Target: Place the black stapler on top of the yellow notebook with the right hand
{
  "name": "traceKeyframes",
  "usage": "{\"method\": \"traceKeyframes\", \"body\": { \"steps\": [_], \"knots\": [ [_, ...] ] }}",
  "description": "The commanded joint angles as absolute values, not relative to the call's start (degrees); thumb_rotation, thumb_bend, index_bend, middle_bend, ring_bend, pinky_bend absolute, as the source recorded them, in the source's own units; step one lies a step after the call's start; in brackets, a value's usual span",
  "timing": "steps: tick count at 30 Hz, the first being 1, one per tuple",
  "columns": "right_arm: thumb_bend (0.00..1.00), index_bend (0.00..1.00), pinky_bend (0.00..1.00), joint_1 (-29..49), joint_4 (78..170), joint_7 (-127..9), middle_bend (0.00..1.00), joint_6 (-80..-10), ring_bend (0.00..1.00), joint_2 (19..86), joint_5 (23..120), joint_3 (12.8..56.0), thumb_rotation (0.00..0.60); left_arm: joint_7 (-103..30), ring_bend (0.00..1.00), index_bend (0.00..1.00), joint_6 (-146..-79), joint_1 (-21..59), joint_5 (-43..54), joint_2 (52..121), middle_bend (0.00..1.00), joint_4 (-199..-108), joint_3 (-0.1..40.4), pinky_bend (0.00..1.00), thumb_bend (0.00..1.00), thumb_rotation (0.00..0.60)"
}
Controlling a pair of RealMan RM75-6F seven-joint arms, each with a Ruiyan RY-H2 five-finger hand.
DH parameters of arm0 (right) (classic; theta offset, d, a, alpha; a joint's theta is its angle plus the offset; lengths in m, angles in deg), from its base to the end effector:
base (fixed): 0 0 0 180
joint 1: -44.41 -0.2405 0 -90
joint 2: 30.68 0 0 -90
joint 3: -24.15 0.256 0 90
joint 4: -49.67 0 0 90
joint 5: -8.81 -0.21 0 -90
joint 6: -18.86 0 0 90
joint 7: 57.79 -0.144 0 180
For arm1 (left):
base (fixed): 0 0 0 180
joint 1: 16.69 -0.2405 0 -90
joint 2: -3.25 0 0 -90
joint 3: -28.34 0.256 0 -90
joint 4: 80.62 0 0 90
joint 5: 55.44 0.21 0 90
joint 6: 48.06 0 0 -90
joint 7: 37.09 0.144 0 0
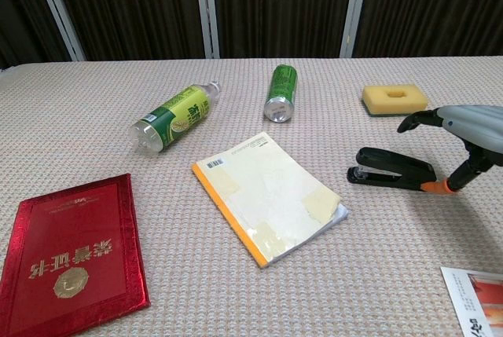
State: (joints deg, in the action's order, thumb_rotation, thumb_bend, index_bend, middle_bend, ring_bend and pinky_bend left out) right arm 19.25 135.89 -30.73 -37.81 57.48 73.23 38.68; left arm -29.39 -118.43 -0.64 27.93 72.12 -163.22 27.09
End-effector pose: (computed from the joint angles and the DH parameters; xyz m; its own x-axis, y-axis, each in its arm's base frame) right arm -0.2279 -0.3021 0.0024 0.4339 -0.2761 0.8576 -0.9010 -0.1313 0.4136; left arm -0.3215 0.2384 0.1161 0.6011 0.1665 0.7817 0.7989 -0.1516 -0.5820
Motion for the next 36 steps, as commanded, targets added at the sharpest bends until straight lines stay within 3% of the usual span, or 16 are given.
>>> {"method": "traceKeyframes", "body": {
  "steps": [1, 13, 21, 30, 36],
  "knots": [
    [0.20, 0.19, 0.14, 18.01, 133.52, -31.96, 0.15, -37.07, 0.10, 58.62, 72.61, 39.06, 0.600, -29.16, 0.00, 0.00, -117.61, -0.24, 27.35, 72.36, 0.00, -162.99, 26.94, 0.13, 0.31, 0.600],
    [0.20, 0.29, 0.20, 15.30, 126.11, -35.87, 0.20, -35.54, 0.15, 63.06, 71.24, 38.55, 0.600, -29.08, 0.00, 0.00, -116.38, 0.40, 26.58, 72.70, 0.00, -162.49, 26.93, 0.13, 0.32, 0.600],
    [0.23, 0.48, 0.40, 14.02, 122.49, -37.28, 0.30, -35.90, 0.28, 65.72, 71.32, 38.16, 0.600, -29.79, 0.00, 0.00, -116.29, 0.55, 26.52, 72.64, 0.00, -162.20, 26.94, 0.13, 0.32, 0.600],
    [0.33, 0.57, 0.63, 13.00, 120.55, -37.17, 0.40, -37.22, 0.49, 67.55, 70.99, 38.17, 0.600, -30.77, 0.00, 0.00, -116.14, 0.69, 26.46, 72.57, 0.00, -161.72, 26.98, 0.13, 0.32, 0.600],
    [0.38, 0.61, 0.71, 12.96, 121.57, -36.10, 0.44, -39.99, 0.56, 67.46, 71.62, 37.99, 0.600, -31.51, 0.00, 0.00, -116.11, 0.75, 26.48, 72.44, 0.00, -161.49, 27.06, 0.13, 0.32, 0.600]
  ]
}}
